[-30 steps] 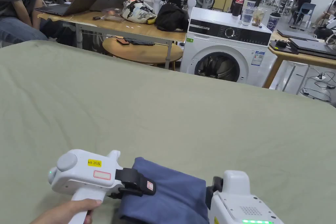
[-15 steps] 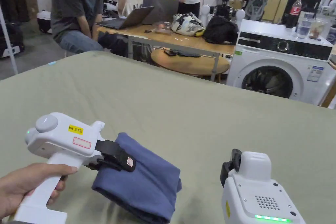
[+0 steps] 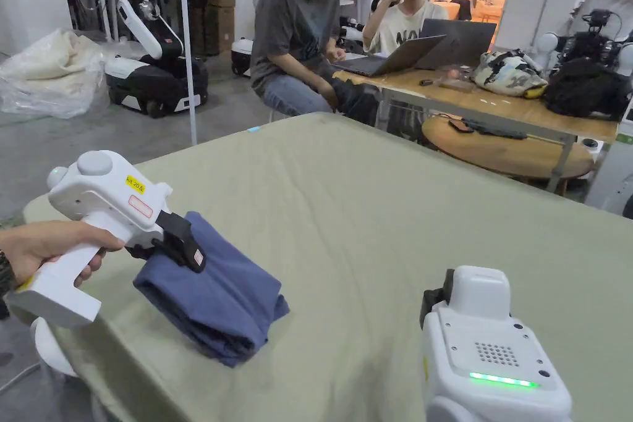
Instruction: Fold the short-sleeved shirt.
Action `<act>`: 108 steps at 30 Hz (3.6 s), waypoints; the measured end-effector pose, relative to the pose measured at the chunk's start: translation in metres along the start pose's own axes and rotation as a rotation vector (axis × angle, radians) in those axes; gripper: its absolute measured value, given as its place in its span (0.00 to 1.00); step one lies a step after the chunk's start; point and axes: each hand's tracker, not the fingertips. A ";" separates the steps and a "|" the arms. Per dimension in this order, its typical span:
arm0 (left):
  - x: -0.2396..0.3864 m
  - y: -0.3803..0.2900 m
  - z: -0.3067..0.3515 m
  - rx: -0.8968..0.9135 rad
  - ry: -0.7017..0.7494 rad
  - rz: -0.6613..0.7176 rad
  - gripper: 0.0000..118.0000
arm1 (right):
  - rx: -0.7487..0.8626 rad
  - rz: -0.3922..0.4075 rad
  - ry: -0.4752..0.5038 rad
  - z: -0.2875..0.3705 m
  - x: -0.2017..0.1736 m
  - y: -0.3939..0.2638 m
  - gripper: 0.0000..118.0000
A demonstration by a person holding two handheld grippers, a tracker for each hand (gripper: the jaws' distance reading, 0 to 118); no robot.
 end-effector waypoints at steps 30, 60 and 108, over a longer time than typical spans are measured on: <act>0.081 -0.039 -0.043 0.395 0.221 -0.362 0.52 | -0.047 -0.060 -0.073 0.014 0.054 -0.015 0.00; 0.391 -0.209 -0.188 0.880 0.019 -0.719 0.00 | 0.013 -0.135 -0.443 0.121 0.237 -0.037 0.00; 0.364 -0.203 -0.177 0.939 0.024 -0.644 0.68 | 0.052 -0.166 -0.470 0.125 0.250 -0.037 0.73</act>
